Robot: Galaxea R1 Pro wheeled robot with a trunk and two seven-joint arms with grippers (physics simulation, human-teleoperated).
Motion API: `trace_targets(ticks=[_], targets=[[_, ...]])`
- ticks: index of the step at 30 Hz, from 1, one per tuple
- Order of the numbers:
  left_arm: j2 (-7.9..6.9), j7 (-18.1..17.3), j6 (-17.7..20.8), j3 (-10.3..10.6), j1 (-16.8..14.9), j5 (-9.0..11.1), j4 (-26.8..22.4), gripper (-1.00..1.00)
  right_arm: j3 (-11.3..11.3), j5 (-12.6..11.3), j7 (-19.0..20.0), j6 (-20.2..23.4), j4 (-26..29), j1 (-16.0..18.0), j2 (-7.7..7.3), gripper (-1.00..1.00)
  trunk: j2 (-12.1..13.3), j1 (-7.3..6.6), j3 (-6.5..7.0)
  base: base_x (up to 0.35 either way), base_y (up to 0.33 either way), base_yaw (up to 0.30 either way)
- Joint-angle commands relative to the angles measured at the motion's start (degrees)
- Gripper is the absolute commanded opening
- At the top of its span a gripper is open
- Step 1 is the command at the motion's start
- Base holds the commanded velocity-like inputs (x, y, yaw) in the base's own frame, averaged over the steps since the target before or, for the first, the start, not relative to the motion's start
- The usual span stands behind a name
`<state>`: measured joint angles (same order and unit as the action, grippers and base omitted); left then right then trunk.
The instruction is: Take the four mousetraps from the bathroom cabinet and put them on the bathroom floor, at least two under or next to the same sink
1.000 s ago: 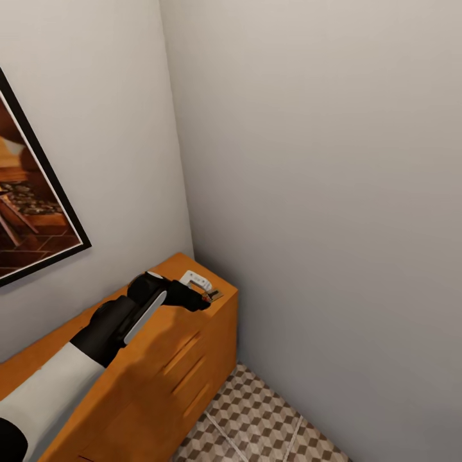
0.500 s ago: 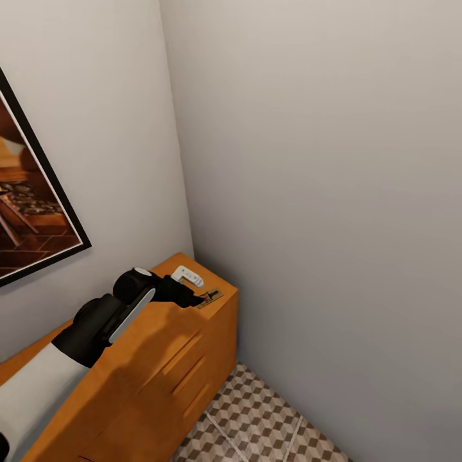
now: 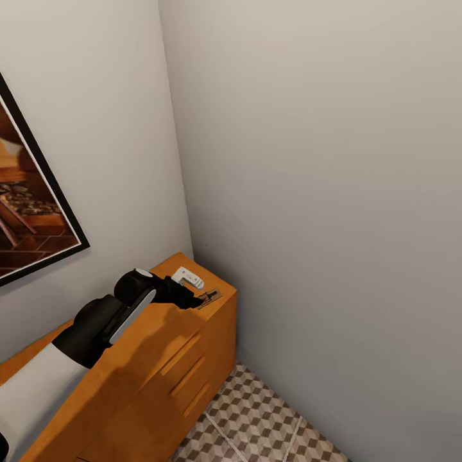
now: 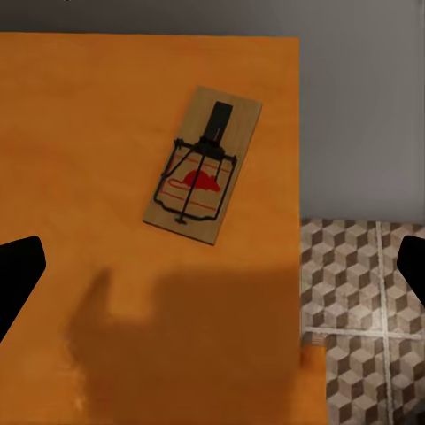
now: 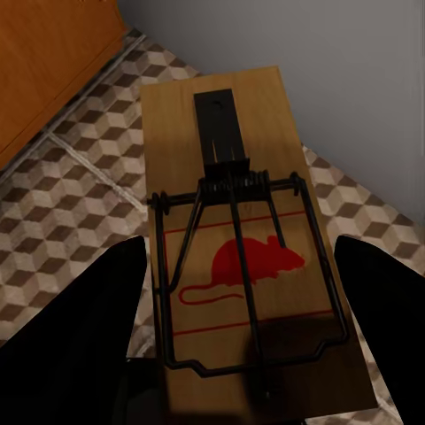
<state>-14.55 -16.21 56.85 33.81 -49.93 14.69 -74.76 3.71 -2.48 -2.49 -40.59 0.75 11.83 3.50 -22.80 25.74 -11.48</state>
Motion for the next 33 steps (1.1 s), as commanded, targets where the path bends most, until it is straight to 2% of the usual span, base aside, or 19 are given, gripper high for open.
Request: trace_targets(ticks=[1, 11, 33], targets=[[-0.04, -0.18, 0.18, 0.34, -0.08, -0.10, -0.04, 1.00, 0.42, -0.24, -0.28, -0.17, -0.05, 0.04, 0.01, -1.00, -0.12, 0.04, -0.11, 0.067, -0.150, 0.000], [-0.04, -0.16, 0.11, 2.24, -0.08, -0.10, -0.03, 1.00, 0.42, -0.24, -0.25, -0.17, -0.05, 0.06, 0.01, -1.00, -0.12, 0.04, -0.11, 0.065, -0.162, 0.000], [-0.15, -0.23, 0.02, 2.40, -0.08, -0.10, 1.80, 1.00, 0.42, -0.23, -0.23, -0.15, -0.05, 0.05, 0.01, -1.00, -0.12, 0.04, -0.12, 0.002, -0.006, 0.000]])
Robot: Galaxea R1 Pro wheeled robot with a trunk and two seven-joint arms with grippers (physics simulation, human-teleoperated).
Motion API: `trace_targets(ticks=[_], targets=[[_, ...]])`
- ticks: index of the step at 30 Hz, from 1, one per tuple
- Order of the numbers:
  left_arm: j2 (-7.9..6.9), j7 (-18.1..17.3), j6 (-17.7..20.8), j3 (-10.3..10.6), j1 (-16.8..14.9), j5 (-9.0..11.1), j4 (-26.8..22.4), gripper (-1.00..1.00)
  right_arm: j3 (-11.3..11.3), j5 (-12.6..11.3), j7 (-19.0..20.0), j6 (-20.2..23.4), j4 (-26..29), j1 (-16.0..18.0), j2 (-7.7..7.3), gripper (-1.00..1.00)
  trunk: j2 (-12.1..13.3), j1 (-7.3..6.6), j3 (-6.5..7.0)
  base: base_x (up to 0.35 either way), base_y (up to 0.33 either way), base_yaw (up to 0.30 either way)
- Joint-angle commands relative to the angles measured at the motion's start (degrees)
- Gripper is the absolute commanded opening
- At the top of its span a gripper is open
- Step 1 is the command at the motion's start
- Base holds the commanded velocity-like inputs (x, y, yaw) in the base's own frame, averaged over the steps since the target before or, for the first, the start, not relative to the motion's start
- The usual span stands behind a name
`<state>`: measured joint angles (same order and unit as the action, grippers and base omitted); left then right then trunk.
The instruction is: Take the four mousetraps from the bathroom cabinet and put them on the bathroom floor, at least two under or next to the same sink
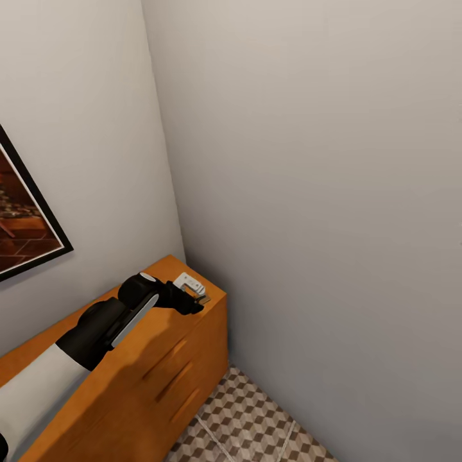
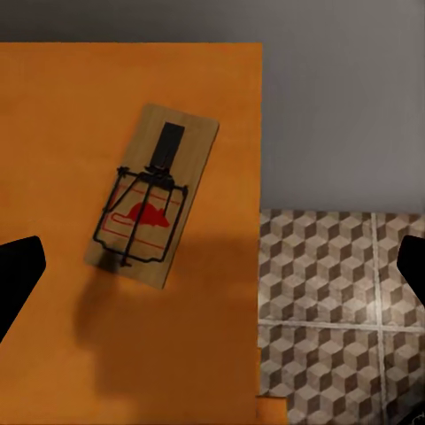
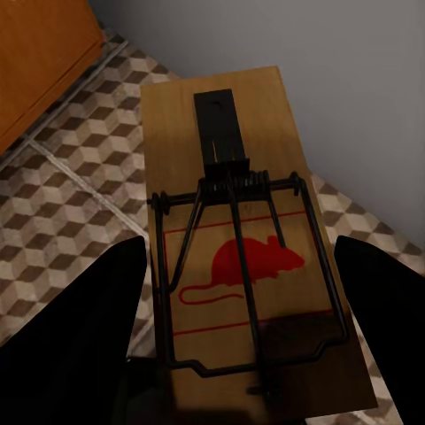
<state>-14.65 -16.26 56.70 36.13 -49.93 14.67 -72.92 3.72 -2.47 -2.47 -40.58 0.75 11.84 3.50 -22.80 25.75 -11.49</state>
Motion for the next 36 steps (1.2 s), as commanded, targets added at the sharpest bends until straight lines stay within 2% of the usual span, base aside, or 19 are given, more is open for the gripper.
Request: trace_targets(ticks=[1, 15, 36], targets=[[-0.09, -0.17, 0.17, 0.07, -0.08, -0.08, -0.02, 1.00, 0.41, -0.23, -0.26, -0.16, -0.05, 0.04, 0.01, -1.00, -0.12, 0.03, -0.13, 0.000, 0.000, 0.000], [-0.69, -0.17, 0.16, 0.00, -0.08, -0.08, -0.06, 1.00, 0.41, -0.21, -0.26, -0.18, -0.05, 0.04, 0.01, -1.00, -0.12, 0.03, -0.57, 0.000, 0.000, 0.000], [-0.75, -0.17, 0.16, 0.09, -0.08, -0.08, 0.01, 1.00, 0.41, -0.24, -0.26, -0.13, -0.05, 0.07, 0.01, -1.00, -0.12, 0.03, -0.60, 0.040, 0.000, 0.000]])
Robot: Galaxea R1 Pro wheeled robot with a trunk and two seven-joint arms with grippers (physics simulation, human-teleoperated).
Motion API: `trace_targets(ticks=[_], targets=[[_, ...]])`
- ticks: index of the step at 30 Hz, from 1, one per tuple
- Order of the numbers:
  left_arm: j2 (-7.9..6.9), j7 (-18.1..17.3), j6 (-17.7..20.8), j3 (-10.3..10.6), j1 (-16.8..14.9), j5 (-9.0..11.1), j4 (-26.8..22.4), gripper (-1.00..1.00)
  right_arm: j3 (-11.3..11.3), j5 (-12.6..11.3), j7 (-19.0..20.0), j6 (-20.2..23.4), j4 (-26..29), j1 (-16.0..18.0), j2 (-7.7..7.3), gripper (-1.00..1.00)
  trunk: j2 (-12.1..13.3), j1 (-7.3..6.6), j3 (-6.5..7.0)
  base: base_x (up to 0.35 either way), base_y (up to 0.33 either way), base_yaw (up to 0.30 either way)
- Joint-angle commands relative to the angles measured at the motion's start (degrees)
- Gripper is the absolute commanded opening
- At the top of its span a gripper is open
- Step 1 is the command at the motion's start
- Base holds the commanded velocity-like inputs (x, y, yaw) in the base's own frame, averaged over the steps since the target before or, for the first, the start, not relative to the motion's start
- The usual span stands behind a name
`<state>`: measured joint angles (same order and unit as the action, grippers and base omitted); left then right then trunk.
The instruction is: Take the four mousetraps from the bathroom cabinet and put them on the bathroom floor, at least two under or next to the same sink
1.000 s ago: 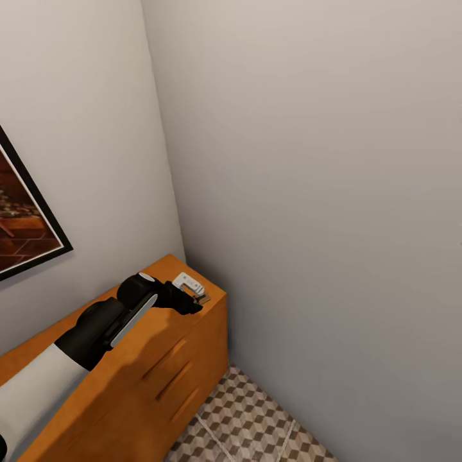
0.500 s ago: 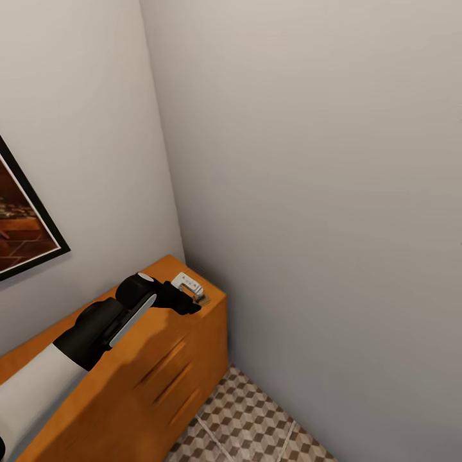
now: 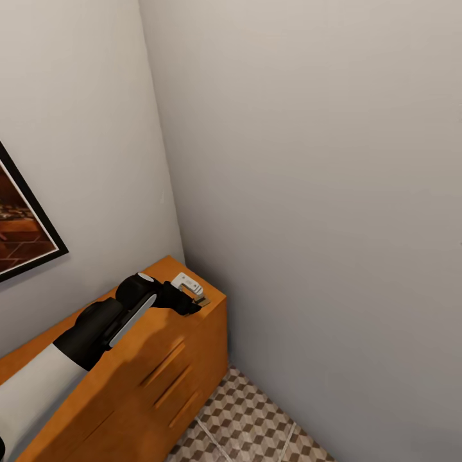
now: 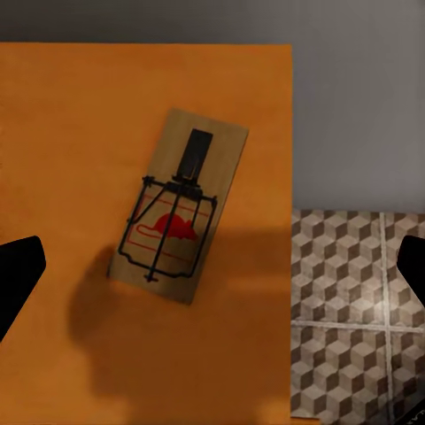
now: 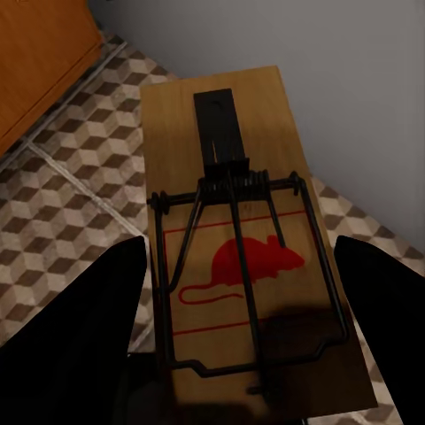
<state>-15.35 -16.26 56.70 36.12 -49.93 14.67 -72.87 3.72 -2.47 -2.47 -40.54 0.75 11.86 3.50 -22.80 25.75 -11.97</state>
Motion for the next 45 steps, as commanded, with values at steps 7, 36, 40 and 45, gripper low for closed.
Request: trace_targets(ticks=[7, 36, 40, 45], targets=[[-0.10, -0.17, 0.17, 0.09, -0.08, -0.08, 0.03, 1.00, 0.42, -0.23, -0.26, -0.19, -0.05, 0.02, 0.01, -1.00, -0.12, 0.03, -0.11, 0.000, 0.000, 0.000], [-0.53, -0.17, 0.17, 0.09, -0.08, -0.08, 0.01, 1.00, 0.42, -0.21, -0.26, -0.18, -0.05, 0.03, 0.01, -1.00, -0.12, 0.03, -0.55, 0.014, 0.000, 0.000], [-0.53, -0.17, 0.17, 0.09, -0.08, -0.08, 0.01, 1.00, 0.42, -0.22, -0.26, -0.21, -0.05, 0.01, 0.01, -1.00, -0.12, 0.03, -0.78, 0.000, 0.000, 0.000], [-0.53, -0.17, 0.17, 0.09, -0.08, -0.08, 0.01, 1.00, 0.42, -0.20, -0.26, -0.19, -0.05, 0.03, 0.01, -1.00, -0.12, 0.03, -1.07, 0.000, 0.000, 0.000]])
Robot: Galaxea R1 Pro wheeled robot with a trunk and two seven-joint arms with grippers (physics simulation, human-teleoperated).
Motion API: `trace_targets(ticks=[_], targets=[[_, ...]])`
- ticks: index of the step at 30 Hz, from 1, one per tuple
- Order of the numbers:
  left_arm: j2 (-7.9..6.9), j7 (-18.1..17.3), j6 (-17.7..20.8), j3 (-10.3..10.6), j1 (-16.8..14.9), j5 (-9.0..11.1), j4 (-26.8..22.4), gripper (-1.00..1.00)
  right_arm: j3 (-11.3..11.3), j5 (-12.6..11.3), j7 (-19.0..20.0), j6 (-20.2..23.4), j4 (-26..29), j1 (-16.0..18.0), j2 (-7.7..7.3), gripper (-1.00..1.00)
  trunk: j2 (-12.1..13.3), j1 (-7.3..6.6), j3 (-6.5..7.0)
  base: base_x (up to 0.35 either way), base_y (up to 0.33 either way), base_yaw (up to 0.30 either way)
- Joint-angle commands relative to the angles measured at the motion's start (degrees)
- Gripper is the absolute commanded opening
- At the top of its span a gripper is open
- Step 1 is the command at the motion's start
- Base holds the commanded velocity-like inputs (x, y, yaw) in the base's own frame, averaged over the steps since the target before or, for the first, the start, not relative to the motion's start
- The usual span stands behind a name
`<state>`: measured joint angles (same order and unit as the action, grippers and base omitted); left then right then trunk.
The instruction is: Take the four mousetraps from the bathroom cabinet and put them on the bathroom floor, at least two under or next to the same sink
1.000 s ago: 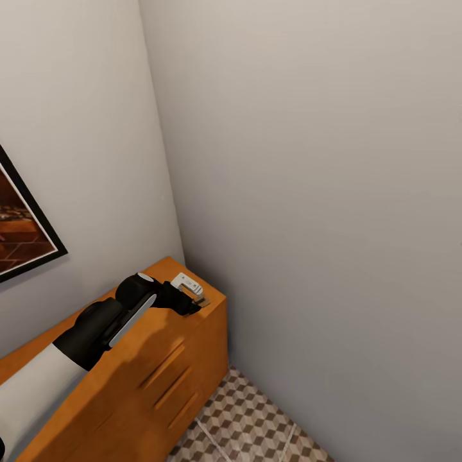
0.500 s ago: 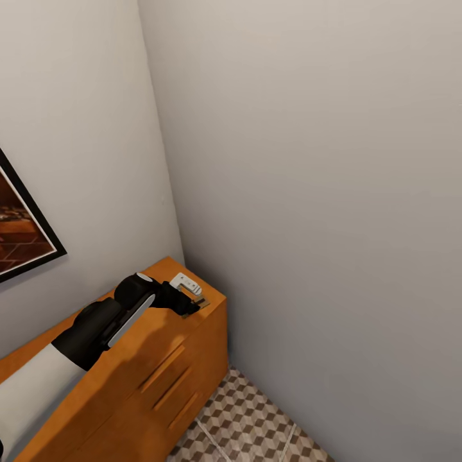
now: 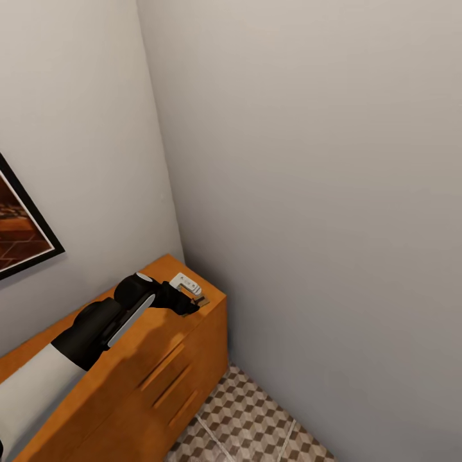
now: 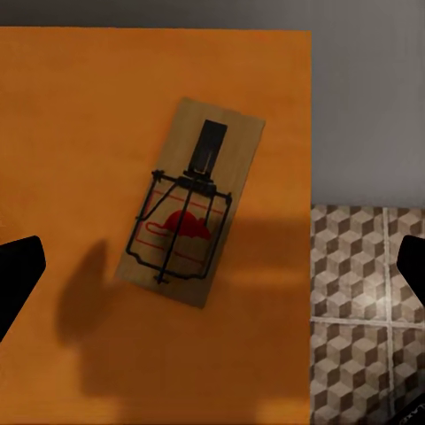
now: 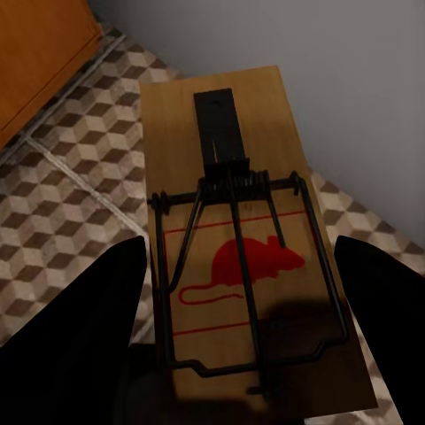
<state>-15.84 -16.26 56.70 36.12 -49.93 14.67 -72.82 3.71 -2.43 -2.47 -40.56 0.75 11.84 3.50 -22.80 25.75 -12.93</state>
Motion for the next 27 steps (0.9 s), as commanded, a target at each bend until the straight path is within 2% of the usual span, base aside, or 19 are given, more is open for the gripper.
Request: trace_targets(ticks=[1, 15, 22, 27], targets=[[-0.05, -0.17, 0.17, 0.09, -0.08, -0.08, -0.04, 1.00, 0.42, -0.22, -0.26, -0.16, -0.05, 0.06, 0.01, -1.00, -0.12, 0.03, -0.17, 0.000, 0.000, 0.000], [-0.03, -0.17, 0.11, 0.00, -0.08, -0.13, 0.03, 1.00, 0.42, -0.26, -0.26, -0.17, -0.05, 0.05, 0.07, -1.00, -0.12, 0.03, -0.47, 0.000, 0.000, 0.000], [-0.99, -0.25, -0.03, -0.52, -0.08, -0.30, 0.51, 1.00, 0.42, -0.28, -0.26, -0.18, -0.05, 0.07, 0.10, -1.00, -0.12, 0.03, -0.47, 0.000, 0.000, 0.000], [-1.15, -0.26, -0.08, -0.77, -0.08, -0.53, 0.62, 1.00, 0.42, -0.22, -0.26, -0.17, -0.05, 0.06, 0.10, -1.00, -0.12, 0.03, -0.47, 0.000, 0.000, 0.000]])
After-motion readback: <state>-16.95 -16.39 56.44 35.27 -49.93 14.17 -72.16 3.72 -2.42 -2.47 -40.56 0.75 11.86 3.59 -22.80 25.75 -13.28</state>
